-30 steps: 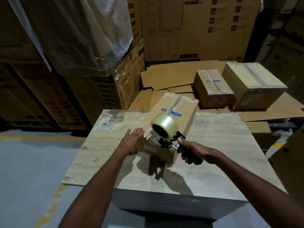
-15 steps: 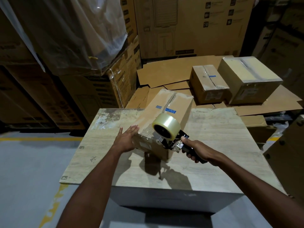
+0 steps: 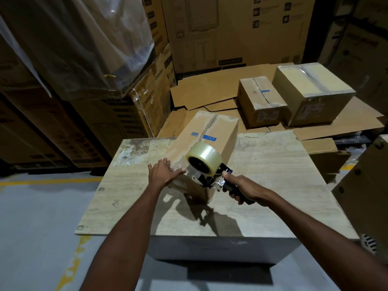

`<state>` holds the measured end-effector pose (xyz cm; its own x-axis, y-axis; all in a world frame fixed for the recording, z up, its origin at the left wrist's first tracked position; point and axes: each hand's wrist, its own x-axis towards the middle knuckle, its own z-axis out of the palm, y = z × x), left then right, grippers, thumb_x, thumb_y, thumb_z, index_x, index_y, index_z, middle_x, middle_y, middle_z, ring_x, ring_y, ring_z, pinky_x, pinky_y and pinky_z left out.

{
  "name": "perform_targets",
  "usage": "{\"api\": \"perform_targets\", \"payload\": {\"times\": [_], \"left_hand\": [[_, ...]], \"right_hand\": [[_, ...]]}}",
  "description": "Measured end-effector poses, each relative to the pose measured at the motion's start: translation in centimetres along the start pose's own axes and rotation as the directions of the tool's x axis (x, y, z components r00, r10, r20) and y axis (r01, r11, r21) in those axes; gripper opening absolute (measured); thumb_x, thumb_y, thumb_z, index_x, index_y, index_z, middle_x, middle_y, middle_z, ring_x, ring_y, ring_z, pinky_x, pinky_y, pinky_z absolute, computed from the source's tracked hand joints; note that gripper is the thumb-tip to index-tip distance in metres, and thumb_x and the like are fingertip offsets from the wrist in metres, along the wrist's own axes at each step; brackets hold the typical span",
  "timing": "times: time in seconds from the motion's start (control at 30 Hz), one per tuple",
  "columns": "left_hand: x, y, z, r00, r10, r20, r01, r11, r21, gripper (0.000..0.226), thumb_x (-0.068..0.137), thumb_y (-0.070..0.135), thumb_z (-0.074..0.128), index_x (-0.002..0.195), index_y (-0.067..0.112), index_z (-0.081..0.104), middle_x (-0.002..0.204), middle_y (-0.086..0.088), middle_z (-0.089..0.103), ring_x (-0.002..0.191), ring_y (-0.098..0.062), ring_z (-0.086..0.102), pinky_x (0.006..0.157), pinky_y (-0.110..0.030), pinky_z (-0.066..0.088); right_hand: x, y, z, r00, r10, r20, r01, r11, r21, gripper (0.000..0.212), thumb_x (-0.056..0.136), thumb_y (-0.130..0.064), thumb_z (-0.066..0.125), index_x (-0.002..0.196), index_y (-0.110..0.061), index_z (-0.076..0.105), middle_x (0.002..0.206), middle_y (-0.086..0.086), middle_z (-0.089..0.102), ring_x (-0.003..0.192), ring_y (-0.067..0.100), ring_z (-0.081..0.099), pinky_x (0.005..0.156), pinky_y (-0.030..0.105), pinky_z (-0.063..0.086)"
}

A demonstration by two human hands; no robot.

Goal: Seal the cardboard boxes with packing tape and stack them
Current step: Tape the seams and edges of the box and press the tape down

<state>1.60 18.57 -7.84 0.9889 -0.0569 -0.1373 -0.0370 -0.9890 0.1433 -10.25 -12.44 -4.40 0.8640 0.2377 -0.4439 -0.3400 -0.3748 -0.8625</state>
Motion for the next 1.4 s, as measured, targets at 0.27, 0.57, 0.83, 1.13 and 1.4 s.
{"api": "perform_targets", "payload": {"times": [0.27, 0.57, 0.83, 1.13, 1.4], "left_hand": [[-1.1, 0.5, 0.5, 0.999, -0.049, 0.005, 0.049, 0.997, -0.063, 0.119, 0.07, 0.094, 0.034, 0.161, 0.017, 0.029, 0.171, -0.002, 0.015, 0.157, -0.024, 0.014, 0.124, -0.061, 0.008], [-1.3, 0.7, 1.4, 0.997, -0.073, -0.02, 0.072, 0.994, -0.077, 0.15, 0.046, 0.113, 0.023, 0.162, 0.018, 0.022, 0.171, -0.002, 0.011, 0.157, -0.024, 0.011, 0.123, -0.06, 0.016], [-2.6, 3.1, 2.0, 0.983, -0.138, -0.12, 0.13, 0.989, -0.066, 0.136, 0.062, 0.107, 0.03, 0.158, 0.011, 0.032, 0.168, -0.008, 0.025, 0.155, -0.028, 0.02, 0.123, -0.053, 0.024], [-2.3, 6.2, 3.9, 0.943, -0.265, -0.203, 0.254, 0.964, -0.08, 0.137, 0.062, 0.107, 0.022, 0.152, 0.005, 0.042, 0.164, -0.011, 0.033, 0.153, -0.031, 0.024, 0.119, -0.057, 0.027], [-1.5, 8.2, 3.9, 0.908, -0.37, -0.197, 0.366, 0.929, -0.06, 0.13, 0.07, 0.102, 0.026, 0.155, 0.004, 0.037, 0.165, -0.014, 0.029, 0.154, -0.034, 0.021, 0.122, -0.058, 0.014]], "right_hand": [[-0.5, 1.5, 0.2, 0.997, -0.076, -0.034, 0.076, 0.997, -0.001, 0.073, 0.094, -0.079, 0.04, 0.088, -0.01, 0.061, 0.067, 0.001, 0.053, 0.061, 0.018, 0.041, 0.056, 0.03, 0.037], [-3.0, 6.2, -0.4, 0.991, -0.101, -0.093, 0.103, 0.995, 0.011, 0.086, 0.09, -0.081, 0.04, 0.094, 0.0, 0.066, 0.065, -0.003, 0.057, 0.058, 0.015, 0.046, 0.059, 0.033, 0.041], [-3.8, 10.1, 0.0, 0.985, -0.097, -0.144, 0.111, 0.989, 0.092, 0.077, 0.094, -0.076, 0.04, 0.093, -0.005, 0.069, 0.062, -0.005, 0.058, 0.055, 0.013, 0.048, 0.061, 0.034, 0.04], [0.3, 11.2, -1.0, 0.991, -0.004, -0.133, 0.041, 0.96, 0.277, 0.073, 0.092, -0.082, 0.038, 0.086, -0.013, 0.062, 0.069, 0.004, 0.06, 0.055, 0.016, 0.048, 0.052, 0.028, 0.036], [2.4, 12.6, -2.3, 0.989, 0.074, 0.13, -0.148, 0.621, 0.77, 0.083, 0.098, -0.075, 0.034, 0.09, 0.001, 0.065, 0.068, 0.01, 0.051, 0.052, 0.021, 0.04, 0.051, 0.031, 0.034]]}}
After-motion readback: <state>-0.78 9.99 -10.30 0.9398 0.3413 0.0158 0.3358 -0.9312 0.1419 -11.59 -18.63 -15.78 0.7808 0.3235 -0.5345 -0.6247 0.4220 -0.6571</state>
